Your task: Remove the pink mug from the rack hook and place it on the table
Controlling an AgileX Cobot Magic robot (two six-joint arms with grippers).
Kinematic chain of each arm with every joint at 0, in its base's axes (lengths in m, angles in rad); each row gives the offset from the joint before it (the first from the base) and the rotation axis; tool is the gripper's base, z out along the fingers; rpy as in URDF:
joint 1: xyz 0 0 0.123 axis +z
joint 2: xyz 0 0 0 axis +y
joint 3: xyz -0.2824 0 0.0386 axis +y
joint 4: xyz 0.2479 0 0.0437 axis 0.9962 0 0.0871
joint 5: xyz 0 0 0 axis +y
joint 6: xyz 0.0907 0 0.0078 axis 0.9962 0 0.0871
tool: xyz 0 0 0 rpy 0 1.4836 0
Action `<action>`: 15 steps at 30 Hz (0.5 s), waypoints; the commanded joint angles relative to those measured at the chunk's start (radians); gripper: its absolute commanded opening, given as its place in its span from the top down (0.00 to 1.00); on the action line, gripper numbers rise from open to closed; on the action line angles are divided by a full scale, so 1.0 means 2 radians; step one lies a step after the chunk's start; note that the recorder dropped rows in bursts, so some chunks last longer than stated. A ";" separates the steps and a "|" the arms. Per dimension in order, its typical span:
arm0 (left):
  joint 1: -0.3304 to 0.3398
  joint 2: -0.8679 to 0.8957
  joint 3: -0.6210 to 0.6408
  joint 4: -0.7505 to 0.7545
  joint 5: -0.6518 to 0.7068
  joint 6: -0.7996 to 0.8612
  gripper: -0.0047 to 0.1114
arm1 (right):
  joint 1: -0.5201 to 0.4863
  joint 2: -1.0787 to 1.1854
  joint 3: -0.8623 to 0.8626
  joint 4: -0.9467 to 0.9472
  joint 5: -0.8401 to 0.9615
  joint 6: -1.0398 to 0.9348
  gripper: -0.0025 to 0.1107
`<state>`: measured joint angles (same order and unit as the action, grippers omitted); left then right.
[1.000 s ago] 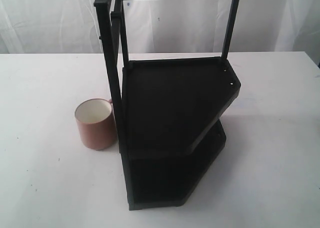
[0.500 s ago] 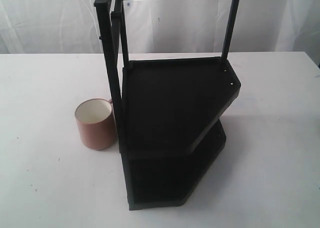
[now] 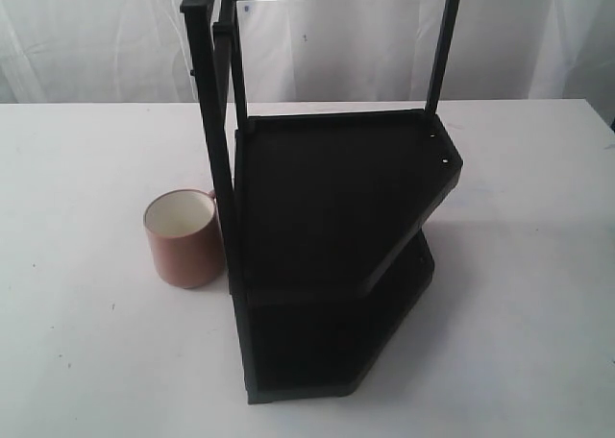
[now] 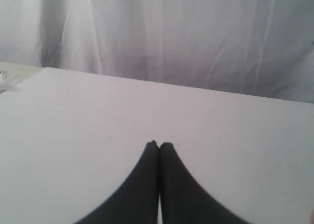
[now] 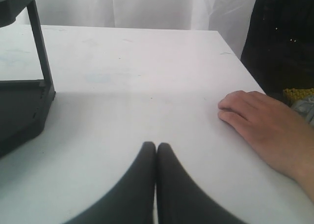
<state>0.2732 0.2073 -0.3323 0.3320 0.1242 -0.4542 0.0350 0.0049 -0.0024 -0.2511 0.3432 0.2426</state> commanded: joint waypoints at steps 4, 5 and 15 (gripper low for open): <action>-0.026 -0.046 0.083 -0.260 -0.089 0.256 0.96 | 0.003 -0.002 0.001 -0.004 0.000 -0.001 0.98; -0.026 -0.048 0.097 -0.260 -0.094 0.250 0.96 | 0.003 -0.002 0.001 -0.004 0.000 -0.001 0.98; -0.026 -0.061 0.166 -0.245 -0.062 0.209 0.96 | 0.003 -0.002 0.001 -0.004 0.000 -0.001 0.98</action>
<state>0.2306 0.0928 -0.0036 -0.1646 -0.0299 -0.0443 0.0350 0.0049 -0.0024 -0.2511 0.3432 0.2426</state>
